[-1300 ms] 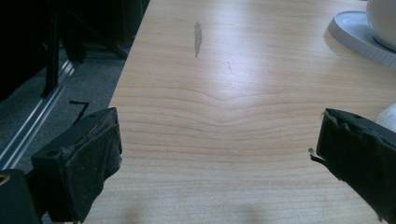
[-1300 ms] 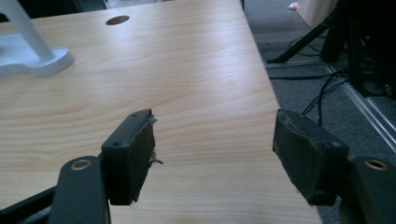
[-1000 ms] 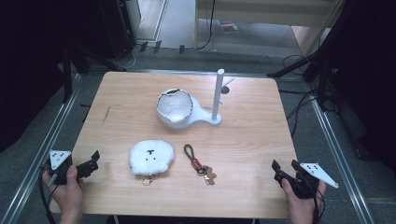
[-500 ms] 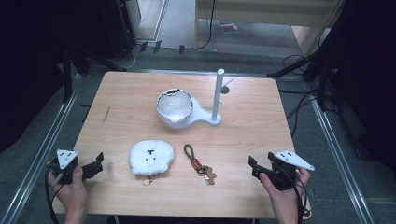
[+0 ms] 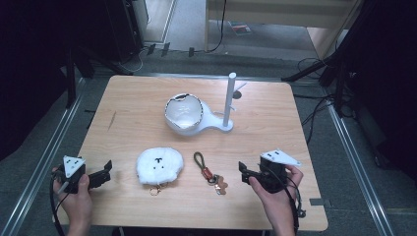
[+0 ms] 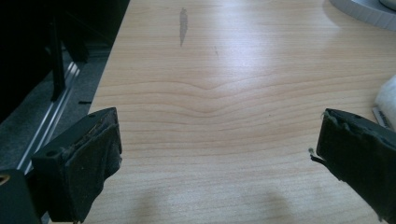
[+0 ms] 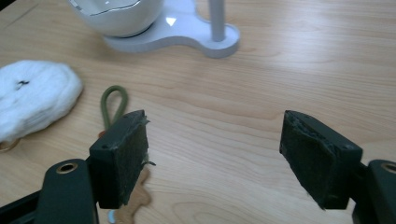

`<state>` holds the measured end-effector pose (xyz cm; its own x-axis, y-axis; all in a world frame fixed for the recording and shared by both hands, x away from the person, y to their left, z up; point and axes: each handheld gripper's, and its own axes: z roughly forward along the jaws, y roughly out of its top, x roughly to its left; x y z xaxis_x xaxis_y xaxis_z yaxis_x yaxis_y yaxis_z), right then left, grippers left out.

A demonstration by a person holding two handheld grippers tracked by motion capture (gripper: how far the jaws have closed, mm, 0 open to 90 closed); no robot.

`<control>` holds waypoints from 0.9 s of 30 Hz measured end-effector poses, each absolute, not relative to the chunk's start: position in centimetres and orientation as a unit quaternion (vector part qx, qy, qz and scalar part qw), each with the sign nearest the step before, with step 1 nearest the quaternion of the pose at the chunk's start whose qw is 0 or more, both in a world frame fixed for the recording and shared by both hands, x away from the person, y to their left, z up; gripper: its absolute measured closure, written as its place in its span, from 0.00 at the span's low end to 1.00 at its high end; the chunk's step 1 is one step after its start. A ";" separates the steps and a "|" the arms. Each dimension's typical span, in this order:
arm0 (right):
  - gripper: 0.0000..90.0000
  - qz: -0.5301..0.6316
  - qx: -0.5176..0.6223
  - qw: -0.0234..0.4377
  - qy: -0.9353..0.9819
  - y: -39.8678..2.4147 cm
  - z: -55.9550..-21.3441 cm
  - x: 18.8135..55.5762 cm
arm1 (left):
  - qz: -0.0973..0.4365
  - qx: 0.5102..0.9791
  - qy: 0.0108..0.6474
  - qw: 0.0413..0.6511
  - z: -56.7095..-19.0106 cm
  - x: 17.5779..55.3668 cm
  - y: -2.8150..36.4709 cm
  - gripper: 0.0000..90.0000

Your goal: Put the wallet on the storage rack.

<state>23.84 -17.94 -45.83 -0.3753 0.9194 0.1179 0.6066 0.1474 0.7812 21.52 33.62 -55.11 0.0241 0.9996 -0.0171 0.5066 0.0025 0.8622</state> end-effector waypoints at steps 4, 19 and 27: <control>0.26 0.385 0.509 0.193 0.745 -16.3 -45.8 24.3 | 0.335 0.613 0.614 0.366 -55.1 21.5 33.9 0.01; 0.26 0.383 0.475 0.144 0.779 -9.1 -46.2 25.9 | 0.333 0.621 0.607 0.367 -55.1 21.6 33.7 0.01; 0.26 0.377 0.469 0.124 0.789 -6.9 -46.8 26.4 | 0.333 0.623 0.606 0.367 -55.1 21.6 33.7 0.01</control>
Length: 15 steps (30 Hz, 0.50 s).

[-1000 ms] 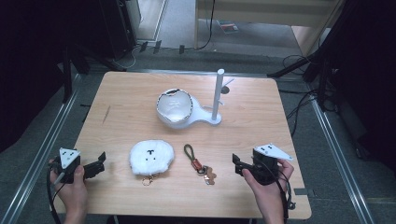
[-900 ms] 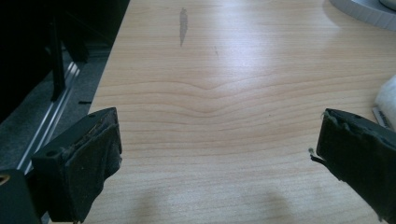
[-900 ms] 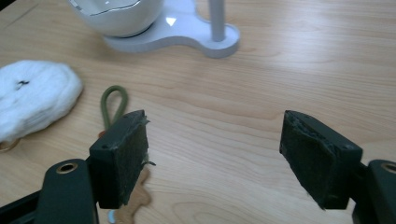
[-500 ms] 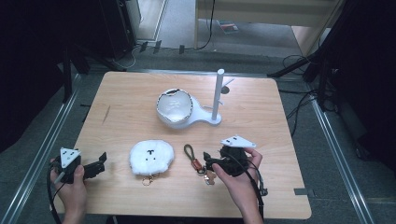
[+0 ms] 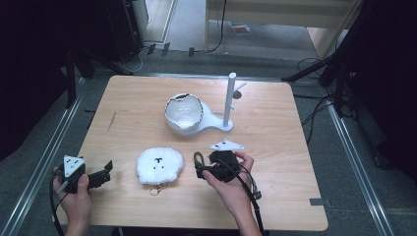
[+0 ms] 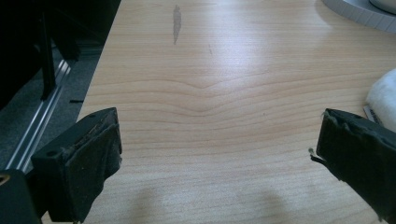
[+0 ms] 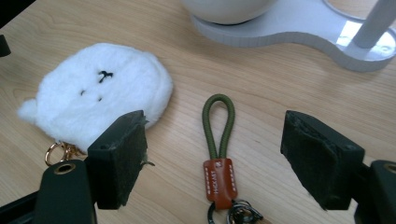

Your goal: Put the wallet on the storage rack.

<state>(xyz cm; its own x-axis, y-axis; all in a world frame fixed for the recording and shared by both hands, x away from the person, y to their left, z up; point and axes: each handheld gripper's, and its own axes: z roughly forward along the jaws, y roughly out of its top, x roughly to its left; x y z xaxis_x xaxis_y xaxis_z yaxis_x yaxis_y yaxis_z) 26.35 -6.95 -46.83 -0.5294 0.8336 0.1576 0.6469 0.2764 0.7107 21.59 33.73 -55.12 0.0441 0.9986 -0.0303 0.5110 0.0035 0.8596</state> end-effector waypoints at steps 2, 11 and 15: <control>0.26 0.376 0.466 0.120 0.792 -6.5 -47.0 26.5 | 0.332 0.623 0.606 0.367 -55.1 21.6 33.7 0.01; 0.27 0.365 0.455 0.098 0.806 -3.9 -48.1 26.9 | 0.332 0.623 0.607 0.366 -55.1 21.6 33.8 0.01; 0.27 0.363 0.457 0.090 0.807 -3.4 -48.3 27.0 | 0.331 0.622 0.607 0.366 -55.1 21.6 33.8 0.01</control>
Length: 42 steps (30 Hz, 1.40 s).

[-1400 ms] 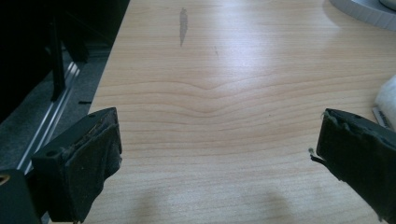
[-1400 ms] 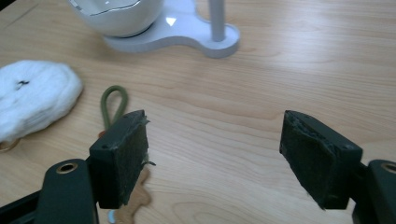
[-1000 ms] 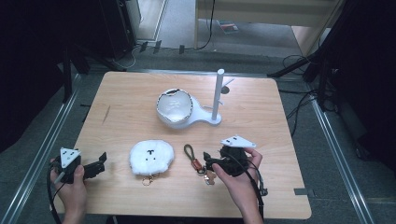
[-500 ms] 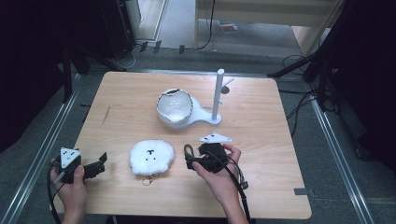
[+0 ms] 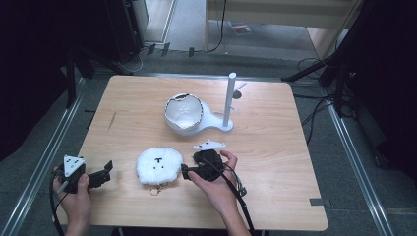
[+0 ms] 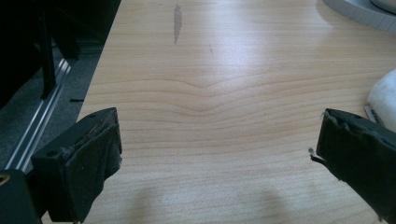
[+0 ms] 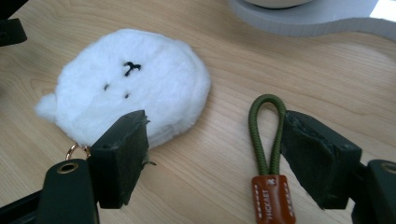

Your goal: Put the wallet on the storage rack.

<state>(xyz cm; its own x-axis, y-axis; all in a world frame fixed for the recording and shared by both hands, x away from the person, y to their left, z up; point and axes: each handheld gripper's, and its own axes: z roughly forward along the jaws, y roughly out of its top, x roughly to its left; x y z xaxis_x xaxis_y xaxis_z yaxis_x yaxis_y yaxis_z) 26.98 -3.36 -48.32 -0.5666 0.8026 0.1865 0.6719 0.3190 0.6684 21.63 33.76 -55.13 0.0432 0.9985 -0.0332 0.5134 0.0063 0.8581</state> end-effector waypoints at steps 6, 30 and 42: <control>0.27 0.359 0.464 0.069 0.807 -2.3 -49.1 27.4 | 0.328 0.623 0.608 0.366 -55.1 21.7 33.8 0.01; 0.25 0.350 0.486 0.012 0.801 0.6 -51.8 28.9 | 0.325 0.623 0.611 0.364 -55.1 21.8 33.9 0.01; 0.21 0.331 0.491 0.007 0.805 2.7 -53.0 28.9 | 0.322 0.624 0.612 0.364 -55.1 21.8 33.9 0.01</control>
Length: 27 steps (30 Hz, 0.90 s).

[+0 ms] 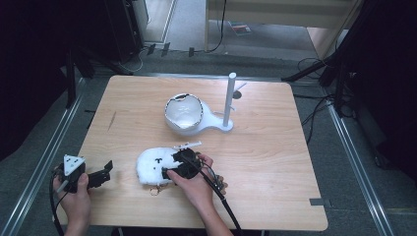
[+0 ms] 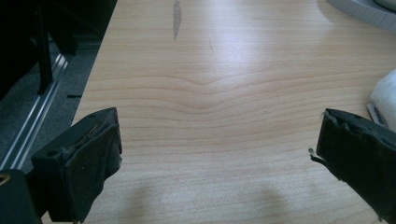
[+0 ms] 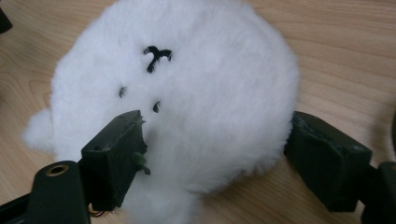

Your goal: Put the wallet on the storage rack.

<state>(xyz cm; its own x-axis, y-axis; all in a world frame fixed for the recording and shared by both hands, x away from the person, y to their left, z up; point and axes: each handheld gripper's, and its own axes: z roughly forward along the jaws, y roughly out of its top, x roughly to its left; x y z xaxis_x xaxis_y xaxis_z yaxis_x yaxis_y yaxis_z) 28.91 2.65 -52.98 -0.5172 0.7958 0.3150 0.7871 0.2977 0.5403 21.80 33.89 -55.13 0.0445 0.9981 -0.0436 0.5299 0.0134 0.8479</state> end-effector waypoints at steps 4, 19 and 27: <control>0.20 0.332 0.490 0.015 0.806 3.0 -53.1 28.8 | 0.322 0.625 0.612 0.363 -55.1 21.8 33.9 0.01; 0.45 0.300 0.469 0.098 0.825 4.8 -53.2 27.2 | 0.324 0.627 0.611 0.359 -55.2 21.8 33.7 0.01; 0.71 0.323 0.464 0.088 0.820 4.6 -53.3 26.9 | 0.322 0.627 0.612 0.359 -55.1 21.9 33.7 0.01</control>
<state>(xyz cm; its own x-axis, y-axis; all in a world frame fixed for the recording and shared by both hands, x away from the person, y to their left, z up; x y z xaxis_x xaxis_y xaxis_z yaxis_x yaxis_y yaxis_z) 26.93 4.58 -53.27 -0.5533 0.8183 0.1558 0.7046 0.3599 0.6116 21.85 33.72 -55.14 0.0440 0.9984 -0.0349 0.5361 0.0059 0.8442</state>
